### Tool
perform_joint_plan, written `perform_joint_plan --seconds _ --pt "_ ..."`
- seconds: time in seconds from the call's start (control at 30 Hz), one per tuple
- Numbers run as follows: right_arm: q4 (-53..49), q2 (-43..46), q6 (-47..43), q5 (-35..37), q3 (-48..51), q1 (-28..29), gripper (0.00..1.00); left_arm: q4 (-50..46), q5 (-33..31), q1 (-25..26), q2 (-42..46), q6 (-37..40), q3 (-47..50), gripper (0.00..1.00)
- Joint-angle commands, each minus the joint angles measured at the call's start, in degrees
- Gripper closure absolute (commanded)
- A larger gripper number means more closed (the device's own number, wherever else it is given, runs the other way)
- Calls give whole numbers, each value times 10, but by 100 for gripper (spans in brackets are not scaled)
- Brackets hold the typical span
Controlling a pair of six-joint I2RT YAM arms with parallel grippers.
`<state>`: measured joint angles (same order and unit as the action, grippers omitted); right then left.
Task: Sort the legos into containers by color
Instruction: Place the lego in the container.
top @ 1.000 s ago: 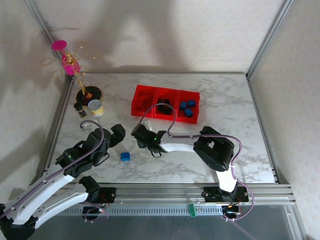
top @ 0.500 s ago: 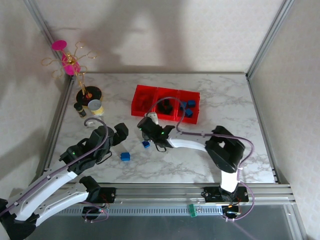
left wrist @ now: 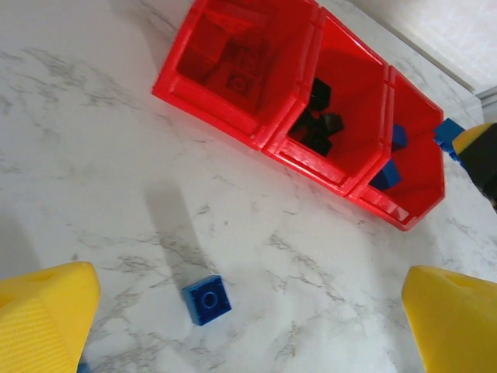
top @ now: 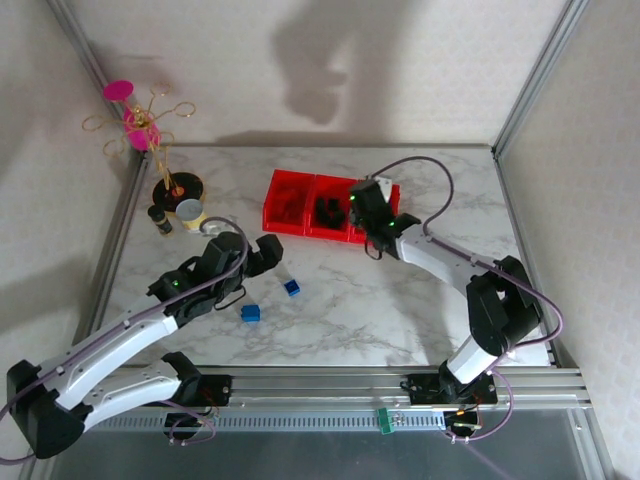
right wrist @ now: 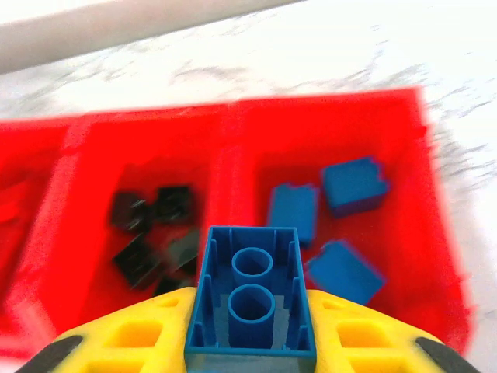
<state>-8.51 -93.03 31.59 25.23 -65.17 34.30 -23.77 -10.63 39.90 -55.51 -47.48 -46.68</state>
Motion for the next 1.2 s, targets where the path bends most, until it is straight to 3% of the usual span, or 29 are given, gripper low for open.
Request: perform_joint_plan --seconds 0.0,0.17,0.43,0.73,1.0,1.17 --pt "26 -40 -34 12 -19 -27 70 44 25 -3 -20 21 -24 0" --pt "25 -116 -52 -18 -85 -72 70 50 28 -4 -45 29 -37 0" --pt "18 -192 -75 -49 -160 -93 62 59 24 -8 -47 28 -28 0" --pt "8 -159 -79 -70 -160 -89 53 52 24 -14 -38 35 -29 0" --pt "-7 -70 -73 -83 -85 -8 47 29 11 -18 2 29 -10 0" --pt "-3 -26 -55 -82 -18 90 42 0 -1 -20 49 17 16 0"
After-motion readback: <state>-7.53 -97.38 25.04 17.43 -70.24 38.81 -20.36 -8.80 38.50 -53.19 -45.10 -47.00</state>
